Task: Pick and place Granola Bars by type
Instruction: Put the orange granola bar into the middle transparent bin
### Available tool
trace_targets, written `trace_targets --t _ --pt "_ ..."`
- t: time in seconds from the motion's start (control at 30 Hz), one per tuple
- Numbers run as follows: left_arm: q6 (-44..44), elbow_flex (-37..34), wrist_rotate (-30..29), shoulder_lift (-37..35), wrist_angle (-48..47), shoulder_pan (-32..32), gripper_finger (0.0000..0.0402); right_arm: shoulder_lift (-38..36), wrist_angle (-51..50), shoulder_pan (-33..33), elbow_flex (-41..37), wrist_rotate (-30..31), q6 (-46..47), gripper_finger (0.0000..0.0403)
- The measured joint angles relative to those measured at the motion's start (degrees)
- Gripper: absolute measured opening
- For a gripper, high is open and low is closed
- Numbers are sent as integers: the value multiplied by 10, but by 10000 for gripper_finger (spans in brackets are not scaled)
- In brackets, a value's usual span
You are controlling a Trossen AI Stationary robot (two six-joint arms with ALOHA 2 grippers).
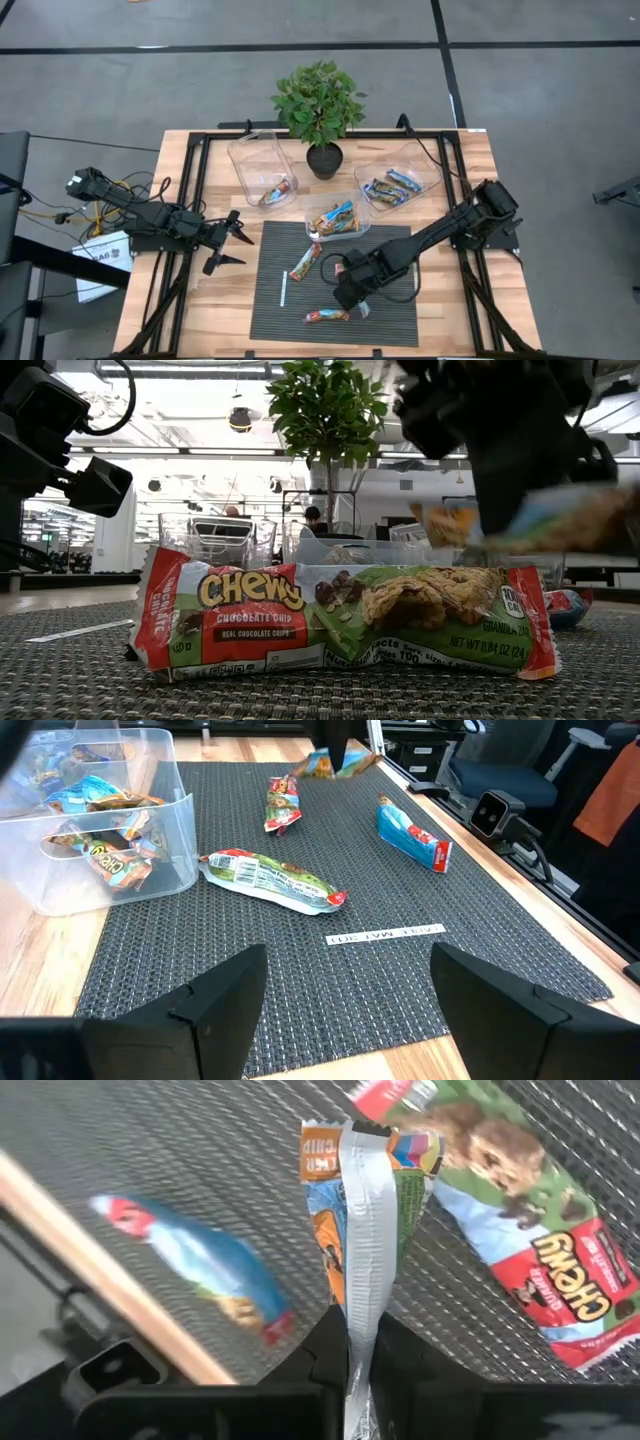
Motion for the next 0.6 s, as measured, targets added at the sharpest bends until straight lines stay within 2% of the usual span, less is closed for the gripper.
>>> trace_targets --t 0.6 --pt "0 0 0 0 0 0 274 -130 24 -62 0 4 -103 12"
